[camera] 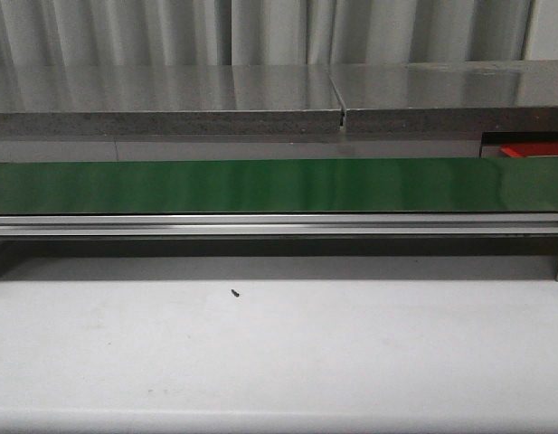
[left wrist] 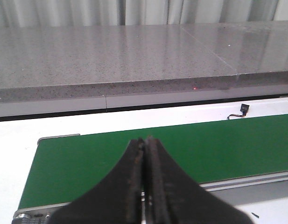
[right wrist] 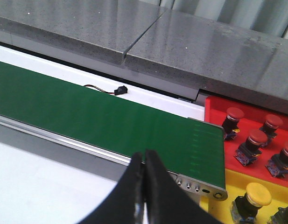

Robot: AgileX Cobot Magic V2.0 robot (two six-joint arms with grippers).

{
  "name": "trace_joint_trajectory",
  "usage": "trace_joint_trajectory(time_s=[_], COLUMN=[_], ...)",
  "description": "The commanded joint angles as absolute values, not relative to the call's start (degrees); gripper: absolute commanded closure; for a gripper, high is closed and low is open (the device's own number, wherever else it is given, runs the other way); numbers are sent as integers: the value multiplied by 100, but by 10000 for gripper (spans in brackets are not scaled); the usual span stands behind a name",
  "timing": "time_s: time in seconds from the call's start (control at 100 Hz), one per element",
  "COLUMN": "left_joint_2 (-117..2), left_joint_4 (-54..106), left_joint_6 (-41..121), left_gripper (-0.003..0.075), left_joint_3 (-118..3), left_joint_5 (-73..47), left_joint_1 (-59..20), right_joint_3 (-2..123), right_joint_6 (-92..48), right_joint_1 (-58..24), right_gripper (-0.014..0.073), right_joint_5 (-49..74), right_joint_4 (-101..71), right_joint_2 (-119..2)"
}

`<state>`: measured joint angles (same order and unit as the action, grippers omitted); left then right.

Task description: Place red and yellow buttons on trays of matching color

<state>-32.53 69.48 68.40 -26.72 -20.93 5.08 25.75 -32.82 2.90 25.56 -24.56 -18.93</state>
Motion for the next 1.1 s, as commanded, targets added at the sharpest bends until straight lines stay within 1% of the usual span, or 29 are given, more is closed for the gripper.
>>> trace_joint_trajectory(time_s=[0.0, 0.22, 0.31, 0.38, 0.5, 0.62, 0.94, 1.01, 1.09], left_joint_2=[-3249, -3249, -3249, -3249, -3249, -3249, -3249, -3249, -3249], left_joint_4=[7169, 7169, 7169, 7169, 7169, 7169, 7169, 7169, 7169], left_joint_6=[6854, 6854, 6854, 6854, 6854, 6854, 6854, 6854, 6854], left_gripper=[739, 739, 739, 739, 739, 739, 739, 739, 739], left_joint_3=[-2826, -2826, -2826, -2826, -2826, -2826, -2826, -2826, -2826], left_joint_5=[-1950, -1950, -1950, -1950, -1950, -1950, -1950, -1950, -1950], left_joint_1=[486, 486, 486, 486, 486, 486, 486, 486, 486], right_joint_3=[2704, 2656, 2499, 2282, 1827, 1340, 32, -165, -151], right_joint_6=[-3354, -3354, -3179, -2568, -1037, -279, -205, -198, -197], right_joint_1=[290, 260, 180, 119, 86, 86, 86, 86, 86], right_gripper=[659, 659, 659, 659, 659, 659, 659, 659, 659], right_joint_5=[2187, 2129, 1995, 1838, 1515, 1109, 419, 239, 349], right_joint_4=[-2553, -2541, -2218, -1621, -537, 68, 147, 141, 147], right_joint_2=[-1919, -1914, -1790, -1647, -1243, -785, 164, 155, 155])
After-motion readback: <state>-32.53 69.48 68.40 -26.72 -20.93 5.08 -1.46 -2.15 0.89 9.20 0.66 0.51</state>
